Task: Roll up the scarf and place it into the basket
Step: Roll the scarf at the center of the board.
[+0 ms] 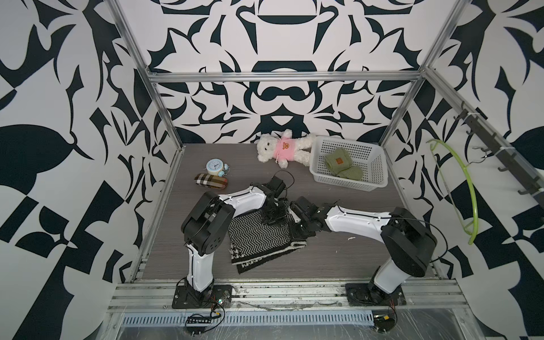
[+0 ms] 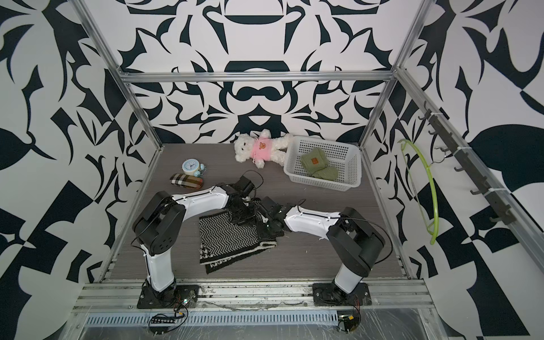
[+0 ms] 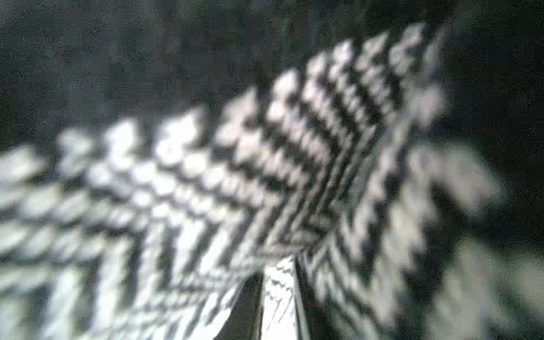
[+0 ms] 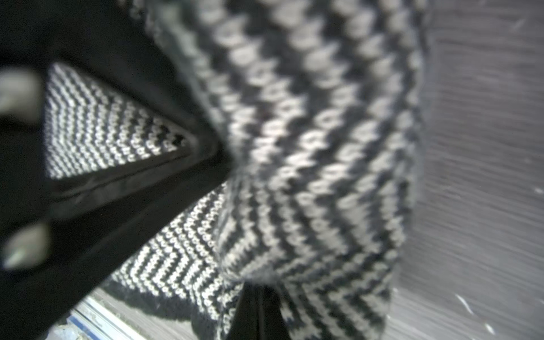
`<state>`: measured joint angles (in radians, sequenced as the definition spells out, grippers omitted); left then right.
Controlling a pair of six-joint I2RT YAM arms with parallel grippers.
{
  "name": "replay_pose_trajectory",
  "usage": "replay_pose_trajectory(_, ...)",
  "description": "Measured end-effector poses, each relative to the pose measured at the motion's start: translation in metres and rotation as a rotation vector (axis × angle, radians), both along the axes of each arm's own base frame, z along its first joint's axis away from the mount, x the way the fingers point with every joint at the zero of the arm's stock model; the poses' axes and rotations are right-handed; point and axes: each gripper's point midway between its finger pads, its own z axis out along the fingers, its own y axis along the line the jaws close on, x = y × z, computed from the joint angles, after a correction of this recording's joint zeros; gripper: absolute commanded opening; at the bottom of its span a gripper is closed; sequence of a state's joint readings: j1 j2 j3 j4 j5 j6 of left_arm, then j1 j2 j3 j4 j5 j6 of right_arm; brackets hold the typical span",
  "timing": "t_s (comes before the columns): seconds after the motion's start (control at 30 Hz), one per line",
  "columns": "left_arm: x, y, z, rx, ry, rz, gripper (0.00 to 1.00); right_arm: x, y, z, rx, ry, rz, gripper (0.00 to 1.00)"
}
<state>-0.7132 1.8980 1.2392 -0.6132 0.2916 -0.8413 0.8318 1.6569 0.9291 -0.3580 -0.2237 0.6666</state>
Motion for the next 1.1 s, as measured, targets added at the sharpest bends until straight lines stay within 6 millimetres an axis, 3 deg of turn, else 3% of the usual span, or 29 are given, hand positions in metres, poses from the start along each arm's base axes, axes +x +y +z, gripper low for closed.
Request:
replay_pose_trajectory(0.17,-0.015,0.012,0.016,0.023,0.003,-0.002,0.29,0.004,0.003,0.0,0.025,-0.01,-0.014,0.0)
replay_pose_trajectory(0.43,-0.033,-0.009,0.03,-0.009,-0.017,-0.068,0.3,0.006,0.002,-0.002,0.045,-0.008,-0.023,0.0)
replay_pose_trajectory(0.83,-0.008,-0.007,0.012,0.044,-0.031,-0.027,0.21,0.012,-0.004,0.001,0.066,-0.011,-0.057,0.0)
replay_pose_trajectory(0.97,0.005,0.006,0.005,0.08,-0.037,0.013,0.21,0.03,-0.023,0.011,0.075,-0.036,-0.108,0.0)
replay_pose_trajectory(1.1,0.01,0.012,0.003,0.092,-0.049,0.023,0.21,0.052,-0.056,0.01,0.042,-0.037,-0.177,0.18)
